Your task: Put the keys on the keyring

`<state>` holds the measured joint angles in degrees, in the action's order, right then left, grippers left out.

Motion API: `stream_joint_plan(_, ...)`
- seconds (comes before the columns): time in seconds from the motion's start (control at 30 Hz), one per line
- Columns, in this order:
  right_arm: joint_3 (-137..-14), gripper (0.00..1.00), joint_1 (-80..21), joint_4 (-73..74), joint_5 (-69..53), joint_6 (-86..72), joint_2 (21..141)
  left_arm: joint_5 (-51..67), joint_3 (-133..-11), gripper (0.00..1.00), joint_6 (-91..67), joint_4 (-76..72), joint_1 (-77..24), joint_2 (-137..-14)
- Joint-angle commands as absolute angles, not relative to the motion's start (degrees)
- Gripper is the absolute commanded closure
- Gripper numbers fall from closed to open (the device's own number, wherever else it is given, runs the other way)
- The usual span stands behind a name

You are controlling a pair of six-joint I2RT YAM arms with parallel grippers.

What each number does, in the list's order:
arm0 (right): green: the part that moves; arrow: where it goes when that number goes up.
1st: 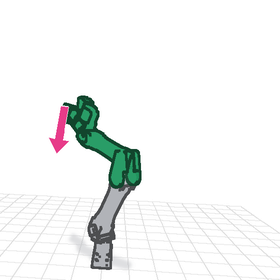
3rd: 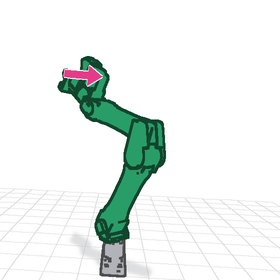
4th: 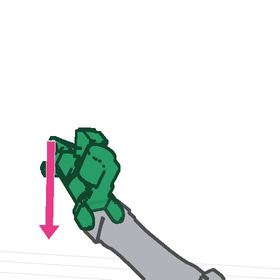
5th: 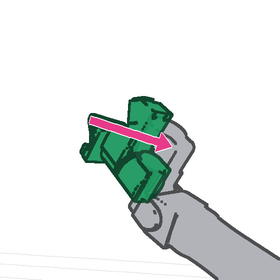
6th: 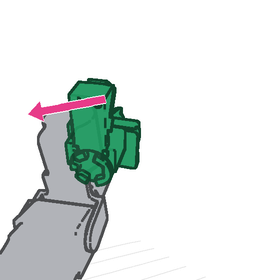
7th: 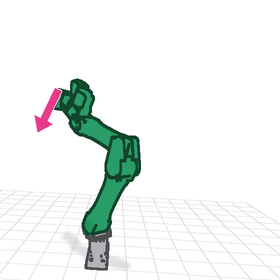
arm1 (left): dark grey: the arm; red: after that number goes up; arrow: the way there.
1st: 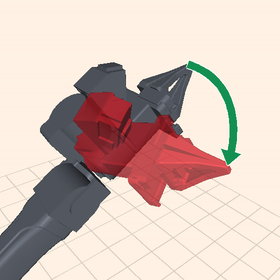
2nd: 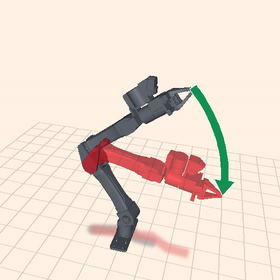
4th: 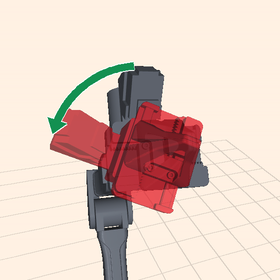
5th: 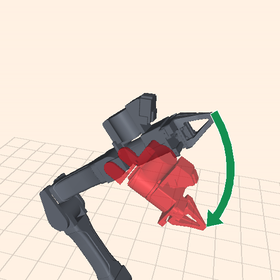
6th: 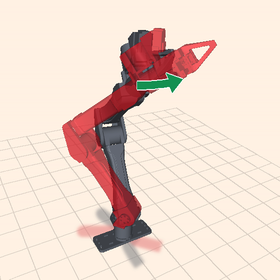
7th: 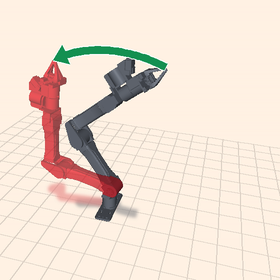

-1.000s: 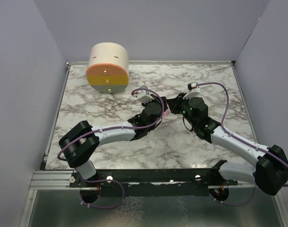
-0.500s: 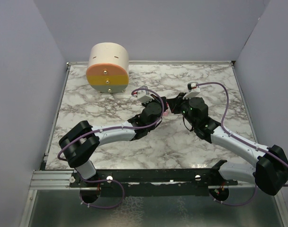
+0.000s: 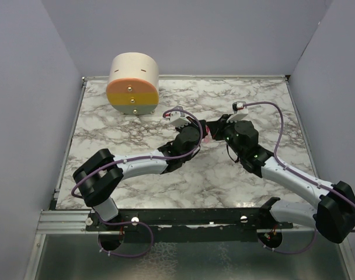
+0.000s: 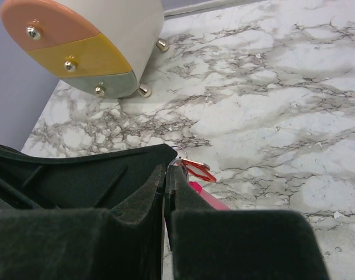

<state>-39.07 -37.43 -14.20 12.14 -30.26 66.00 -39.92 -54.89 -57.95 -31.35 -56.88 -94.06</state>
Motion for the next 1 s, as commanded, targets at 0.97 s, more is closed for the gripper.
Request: stream_joint_plan(0.97,-39.13,0.99,-37.62,-13.42,14.64,-32.95,61.42,-51.86,-48.48,1.0,-64.54,-39.68,-57.66,-87.05)
